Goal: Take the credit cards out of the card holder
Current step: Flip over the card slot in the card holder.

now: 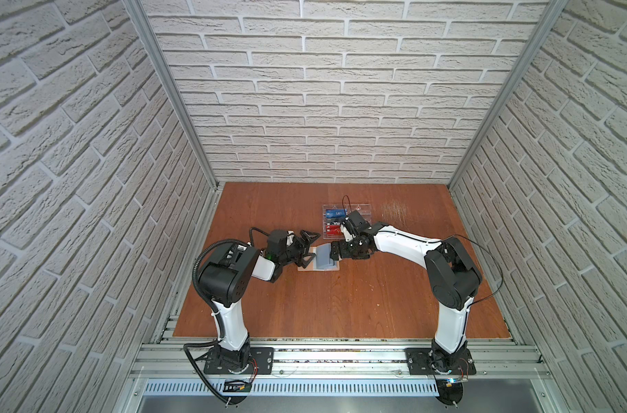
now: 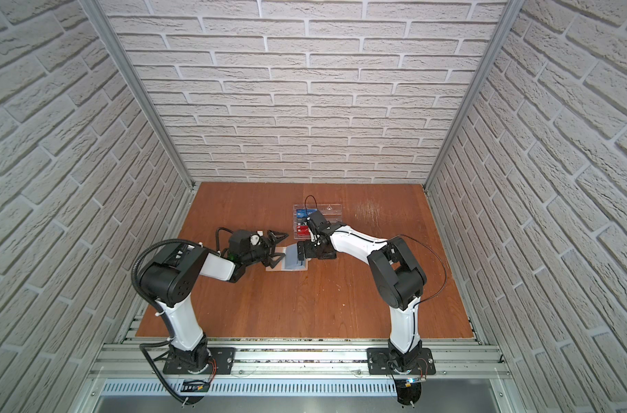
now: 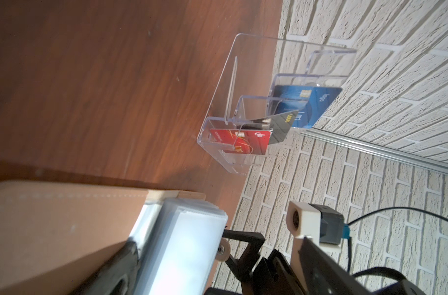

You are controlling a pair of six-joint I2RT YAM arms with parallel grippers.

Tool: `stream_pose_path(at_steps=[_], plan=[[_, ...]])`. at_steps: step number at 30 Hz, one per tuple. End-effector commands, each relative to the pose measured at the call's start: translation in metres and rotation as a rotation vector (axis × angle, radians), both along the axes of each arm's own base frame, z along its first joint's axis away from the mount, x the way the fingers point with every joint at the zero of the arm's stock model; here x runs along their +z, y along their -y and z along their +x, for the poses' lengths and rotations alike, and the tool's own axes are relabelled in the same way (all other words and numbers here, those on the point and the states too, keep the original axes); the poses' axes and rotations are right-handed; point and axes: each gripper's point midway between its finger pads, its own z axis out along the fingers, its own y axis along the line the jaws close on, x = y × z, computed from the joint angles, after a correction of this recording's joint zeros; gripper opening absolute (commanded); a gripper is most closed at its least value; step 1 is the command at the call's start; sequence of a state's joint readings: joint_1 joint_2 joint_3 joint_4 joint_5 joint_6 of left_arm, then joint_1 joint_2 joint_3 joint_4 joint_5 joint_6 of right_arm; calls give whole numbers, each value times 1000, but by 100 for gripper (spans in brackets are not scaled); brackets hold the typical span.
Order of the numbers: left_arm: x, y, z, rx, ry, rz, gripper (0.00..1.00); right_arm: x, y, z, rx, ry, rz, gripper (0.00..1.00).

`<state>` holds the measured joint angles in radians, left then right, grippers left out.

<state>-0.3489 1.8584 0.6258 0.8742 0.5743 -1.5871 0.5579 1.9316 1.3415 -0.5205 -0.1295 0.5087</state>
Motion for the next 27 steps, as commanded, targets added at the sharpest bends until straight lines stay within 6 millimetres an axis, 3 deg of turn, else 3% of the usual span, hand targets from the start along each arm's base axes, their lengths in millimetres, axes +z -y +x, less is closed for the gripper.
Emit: stream_pose_path(at_steps=[1,13,25,27], plan=[[-34,-11,-14,12,-94,52,98,2,-4,7,2,12,10,100],[-32,-10,-14,12,-91,48,98,0,-9,10,0,6,22,100],[-24,-12,-12,13,-79,37,98,18,-30,13,32,37,47,100],[-21,-14,-12,12,-75,35,98,6,-34,12,37,16,35,100]])
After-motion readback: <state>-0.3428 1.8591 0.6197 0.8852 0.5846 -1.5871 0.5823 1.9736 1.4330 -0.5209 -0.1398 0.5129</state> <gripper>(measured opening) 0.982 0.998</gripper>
